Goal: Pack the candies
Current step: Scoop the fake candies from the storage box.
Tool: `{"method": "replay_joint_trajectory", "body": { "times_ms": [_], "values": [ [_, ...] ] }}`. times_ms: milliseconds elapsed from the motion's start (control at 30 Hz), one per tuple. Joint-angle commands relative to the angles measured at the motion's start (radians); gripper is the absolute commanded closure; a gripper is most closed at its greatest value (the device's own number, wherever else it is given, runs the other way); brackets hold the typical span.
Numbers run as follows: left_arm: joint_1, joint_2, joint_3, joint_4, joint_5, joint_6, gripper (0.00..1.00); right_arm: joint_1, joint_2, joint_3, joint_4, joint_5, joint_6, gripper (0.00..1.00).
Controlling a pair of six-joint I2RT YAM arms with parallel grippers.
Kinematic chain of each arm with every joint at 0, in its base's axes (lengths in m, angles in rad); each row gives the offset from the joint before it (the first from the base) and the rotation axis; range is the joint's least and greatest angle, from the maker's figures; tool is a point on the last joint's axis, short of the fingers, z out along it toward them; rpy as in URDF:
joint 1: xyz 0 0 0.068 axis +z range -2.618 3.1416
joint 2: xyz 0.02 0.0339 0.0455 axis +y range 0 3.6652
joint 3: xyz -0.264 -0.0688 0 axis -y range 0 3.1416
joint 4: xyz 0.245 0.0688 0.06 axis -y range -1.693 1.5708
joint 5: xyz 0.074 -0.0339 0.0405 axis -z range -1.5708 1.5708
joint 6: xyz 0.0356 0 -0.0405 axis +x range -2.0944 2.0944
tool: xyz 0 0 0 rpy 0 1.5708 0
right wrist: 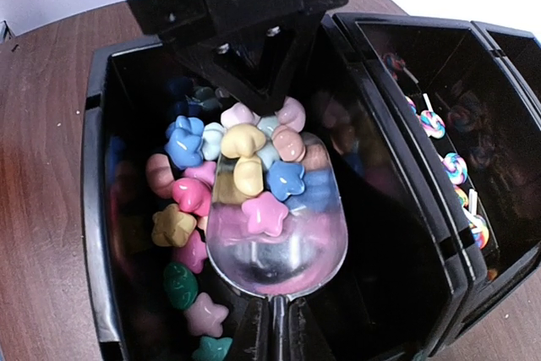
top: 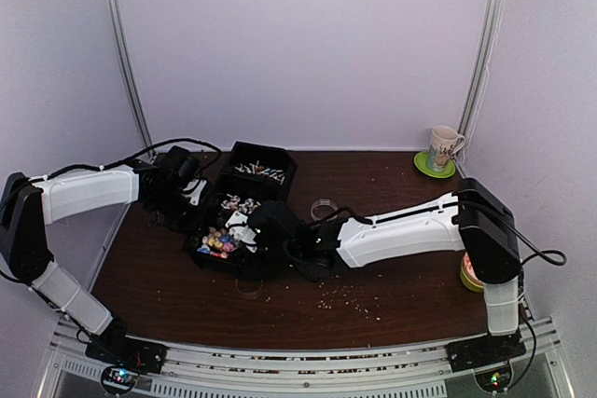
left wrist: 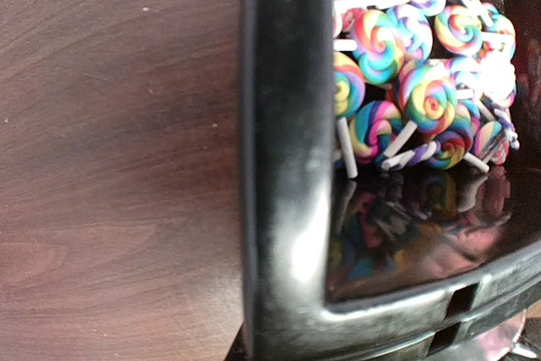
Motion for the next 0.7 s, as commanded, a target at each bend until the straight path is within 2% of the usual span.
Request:
{"method": "replay_joint_trajectory", "body": {
  "times_ms": [0, 667],
  "values": [
    [-0.011, -0.077, 0.064, 0.204, 0.11, -0.019, 1.0, -0.025, -0.02, -0.117, 0.067, 0.007, -0.018, 1.0],
    [-0.008, 0.003, 0.103, 0.113, 0.016, -0.01, 1.0, -0.048, -0.179, -0.415, 0.453, -0.047, -0.046, 1.0]
  ]
}}
